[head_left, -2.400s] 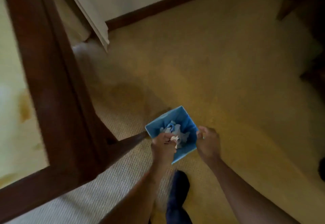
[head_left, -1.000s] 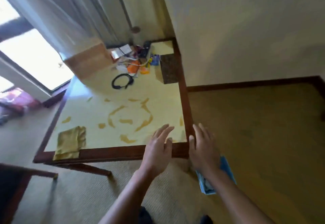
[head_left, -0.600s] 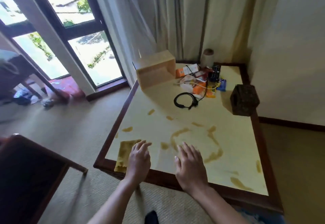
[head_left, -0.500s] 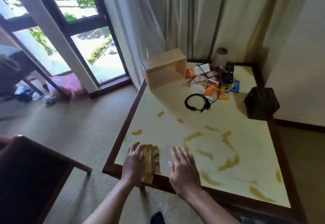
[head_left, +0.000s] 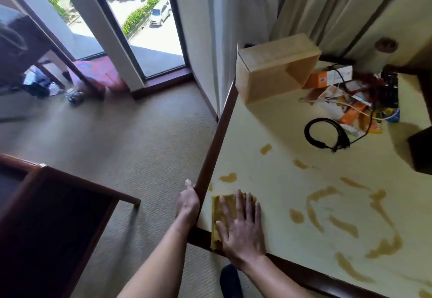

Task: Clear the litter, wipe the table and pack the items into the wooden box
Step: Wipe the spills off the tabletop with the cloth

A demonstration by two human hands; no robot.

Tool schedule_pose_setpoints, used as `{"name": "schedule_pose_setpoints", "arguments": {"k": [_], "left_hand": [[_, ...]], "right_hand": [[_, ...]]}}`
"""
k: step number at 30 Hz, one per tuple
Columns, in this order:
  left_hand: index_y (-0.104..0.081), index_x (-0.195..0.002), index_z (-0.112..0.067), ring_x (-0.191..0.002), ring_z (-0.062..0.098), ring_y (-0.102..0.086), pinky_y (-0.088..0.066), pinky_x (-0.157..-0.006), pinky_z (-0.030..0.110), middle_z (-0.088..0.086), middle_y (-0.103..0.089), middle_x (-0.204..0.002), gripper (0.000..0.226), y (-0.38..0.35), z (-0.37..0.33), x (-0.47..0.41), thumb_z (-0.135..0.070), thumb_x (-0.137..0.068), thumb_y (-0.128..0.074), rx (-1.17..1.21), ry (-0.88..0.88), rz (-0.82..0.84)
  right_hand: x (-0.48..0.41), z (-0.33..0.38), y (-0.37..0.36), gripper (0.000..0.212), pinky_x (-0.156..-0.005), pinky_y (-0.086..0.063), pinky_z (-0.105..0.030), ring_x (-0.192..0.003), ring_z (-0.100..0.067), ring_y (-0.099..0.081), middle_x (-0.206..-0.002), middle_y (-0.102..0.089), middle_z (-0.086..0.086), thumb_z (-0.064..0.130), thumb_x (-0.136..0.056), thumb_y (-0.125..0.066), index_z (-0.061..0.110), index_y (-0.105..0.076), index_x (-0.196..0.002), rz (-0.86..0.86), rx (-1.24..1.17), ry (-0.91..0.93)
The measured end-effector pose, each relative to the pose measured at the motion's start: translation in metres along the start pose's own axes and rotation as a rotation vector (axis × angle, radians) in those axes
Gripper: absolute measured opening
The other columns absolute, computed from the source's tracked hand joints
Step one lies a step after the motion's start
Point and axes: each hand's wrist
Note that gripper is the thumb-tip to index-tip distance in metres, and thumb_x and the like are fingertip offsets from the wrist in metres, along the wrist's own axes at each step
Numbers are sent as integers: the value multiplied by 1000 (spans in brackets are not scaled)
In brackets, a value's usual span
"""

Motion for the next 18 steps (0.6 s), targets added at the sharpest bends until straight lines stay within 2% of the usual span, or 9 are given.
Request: {"name": "schedule_pose_setpoints", "arguments": {"k": [2, 4, 6, 8, 10, 12, 13, 15, 18], "left_hand": [[-73, -114, -8, -92, 32, -73, -58, -88, 39, 18, -77, -100, 70, 5, -4, -5, -55, -106, -22, 257, 123, 108], [-69, -114, -3, -66, 23, -73, -56, -56, 24, 14, -76, -78, 64, 11, -8, -13, -45, -110, -20, 358, 195, 209], [-68, -113, -5, -62, 22, -70, -51, -47, 20, 15, -75, -79, 62, 13, -9, -22, -42, -111, -18, 366, 205, 255], [-68, -114, -4, -73, 24, -69, -54, -58, 26, 18, -73, -90, 61, 7, -19, -25, -42, -111, -20, 347, 155, 263], [-70, -116, -6, -92, 28, -70, -56, -81, 34, 20, -74, -108, 64, -4, -30, -27, -47, -110, -21, 300, 51, 259], [-66, -134, -11, -126, 30, -60, -43, -111, 39, 16, -64, -139, 69, -15, -41, -30, -55, -108, -19, 58, -103, 248], [-57, -145, -15, -139, 27, -50, -33, -119, 37, 11, -54, -151, 67, -19, -46, -31, -55, -108, -18, -77, -183, 218], [-44, -154, -20, -147, 24, -40, -25, -120, 35, 5, -43, -160, 61, -25, -52, -33, -52, -109, -18, -209, -297, 206], [-46, -152, -24, -144, 27, -44, -29, -118, 39, 6, -47, -157, 59, -30, -54, -41, -54, -108, -19, -265, -342, 179]], "right_hand": [[-20, 9, 1, 74, -118, -15, -63, -151, -48, -17, -166, -17, -21, 68, -96, -28, 29, -27, -159, 3, -2, 16], [-43, 20, 3, 76, -119, -13, -62, -152, -46, -15, -166, -17, -22, 69, -95, -30, 28, -29, -159, -26, 7, 33], [-65, 25, 8, 76, -122, -9, -60, -154, -42, -9, -167, -13, -21, 67, -94, -33, 27, -27, -159, -64, 10, 34], [-89, 23, 16, 76, -123, -2, -58, -155, -39, -3, -168, -9, -19, 67, -95, -30, 28, -24, -159, -93, 7, 0], [-114, 10, 26, 76, -124, 8, -55, -155, -38, 2, -168, -5, -18, 67, -95, -26, 28, -19, -160, -101, 7, -62], [-144, -14, 40, 75, -122, 15, -52, -156, -38, 4, -168, -2, -17, 66, -95, -23, 29, -17, -160, -128, 6, -154], [-161, -30, 49, 75, -121, 16, -52, -156, -37, 6, -168, 0, -17, 66, -95, -21, 29, -15, -161, -150, 17, -209], [-189, -65, 68, 76, -122, 15, -53, -155, -35, 11, -168, 4, -17, 65, -97, -14, 27, -6, -162, -153, 49, -322], [-207, -98, 80, 79, -123, 10, -54, -155, -32, 14, -169, 6, -15, 62, -97, -3, 17, 1, -162, -132, 23, -367]]}}
Point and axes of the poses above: each hand's wrist, its own x-axis away from the middle knuckle, its own y-axis out of the back of the hand, z = x × y
